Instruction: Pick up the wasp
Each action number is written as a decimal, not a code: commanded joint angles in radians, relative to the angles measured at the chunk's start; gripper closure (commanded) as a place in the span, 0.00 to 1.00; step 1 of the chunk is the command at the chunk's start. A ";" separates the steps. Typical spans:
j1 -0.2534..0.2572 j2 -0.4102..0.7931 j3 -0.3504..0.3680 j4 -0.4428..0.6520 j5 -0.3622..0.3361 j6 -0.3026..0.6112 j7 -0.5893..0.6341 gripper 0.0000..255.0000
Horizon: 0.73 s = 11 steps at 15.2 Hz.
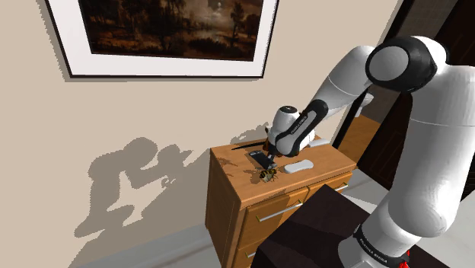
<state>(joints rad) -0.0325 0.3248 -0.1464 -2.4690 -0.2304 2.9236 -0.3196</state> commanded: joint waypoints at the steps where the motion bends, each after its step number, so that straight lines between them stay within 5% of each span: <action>1: 0.008 0.100 -0.009 0.066 -0.015 0.044 0.005 0.00; 11: 0.021 0.306 -0.027 0.171 -0.026 0.155 0.019 0.00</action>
<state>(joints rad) -0.0122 0.6108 -0.1729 -2.3063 -0.2567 3.0659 -0.3023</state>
